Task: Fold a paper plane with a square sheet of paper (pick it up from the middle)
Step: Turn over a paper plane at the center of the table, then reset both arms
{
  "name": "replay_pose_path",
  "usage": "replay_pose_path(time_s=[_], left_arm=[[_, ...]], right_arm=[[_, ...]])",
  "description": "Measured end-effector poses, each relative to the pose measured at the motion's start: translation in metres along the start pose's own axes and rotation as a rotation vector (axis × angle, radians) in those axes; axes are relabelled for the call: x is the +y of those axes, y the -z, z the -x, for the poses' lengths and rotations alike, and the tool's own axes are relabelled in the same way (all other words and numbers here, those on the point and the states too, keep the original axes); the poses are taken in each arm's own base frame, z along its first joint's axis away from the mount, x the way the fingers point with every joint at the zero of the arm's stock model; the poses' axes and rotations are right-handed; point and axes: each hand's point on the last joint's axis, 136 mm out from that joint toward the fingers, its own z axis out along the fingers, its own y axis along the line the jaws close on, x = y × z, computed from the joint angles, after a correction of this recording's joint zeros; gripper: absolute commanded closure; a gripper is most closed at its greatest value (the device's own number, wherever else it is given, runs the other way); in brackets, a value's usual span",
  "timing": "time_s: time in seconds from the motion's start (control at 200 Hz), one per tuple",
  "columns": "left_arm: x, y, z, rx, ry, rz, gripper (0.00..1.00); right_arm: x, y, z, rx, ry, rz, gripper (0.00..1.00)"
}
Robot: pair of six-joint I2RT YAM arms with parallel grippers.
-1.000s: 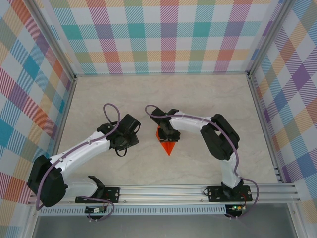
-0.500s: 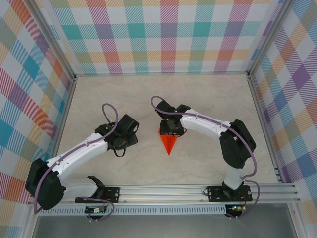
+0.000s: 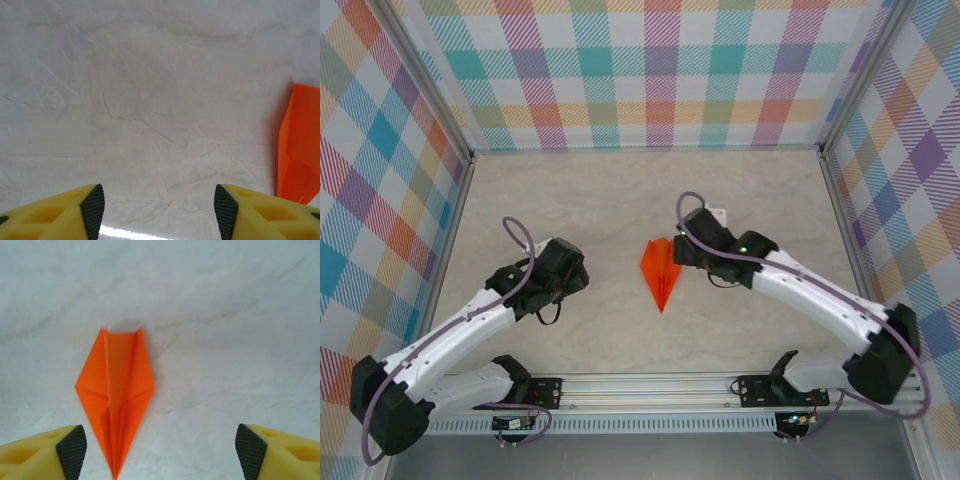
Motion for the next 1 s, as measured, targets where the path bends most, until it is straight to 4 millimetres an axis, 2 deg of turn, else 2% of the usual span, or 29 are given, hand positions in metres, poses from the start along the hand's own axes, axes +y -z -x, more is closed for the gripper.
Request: replay_pose_path(time_s=[0.075,0.145,0.2,0.24,0.41,0.535,0.665,0.735,0.905,1.0], left_arm=[[0.006,0.007,0.010,-0.059,0.011,-0.001,0.23],[0.012,0.013,0.017,-0.103,0.013,0.005,0.15],[0.016,0.016,0.021,-0.131,0.010,0.013,0.06],[0.019,0.018,0.024,-0.150,0.014,0.020,0.00],[0.030,0.025,0.036,-0.225,0.014,0.058,0.00],[0.039,0.027,0.039,-0.252,-0.006,0.108,0.00],[0.047,0.026,0.040,-0.271,-0.015,0.141,0.00],[0.052,0.025,0.039,-0.280,-0.021,0.155,0.00],[0.063,0.026,0.039,-0.314,-0.043,0.184,0.00],[0.066,0.030,0.044,-0.342,-0.054,0.193,0.00]], right_arm=[[-0.025,0.019,0.016,-0.115,-0.014,-0.042,0.00],[-0.052,0.027,0.023,-0.193,-0.030,-0.122,0.00],[-0.072,0.025,0.025,-0.235,-0.018,-0.192,0.00],[-0.086,0.019,0.023,-0.248,0.003,-0.245,0.00],[-0.146,-0.018,-0.004,-0.191,0.094,-0.447,0.00],[-0.174,-0.046,-0.020,-0.144,0.093,-0.475,0.00],[-0.193,-0.079,-0.036,-0.091,0.077,-0.441,0.00],[-0.194,-0.095,-0.040,-0.074,0.090,-0.415,0.00],[-0.185,-0.126,-0.034,-0.111,0.117,-0.310,0.00],[-0.179,-0.134,-0.022,-0.168,0.121,-0.253,0.00]])
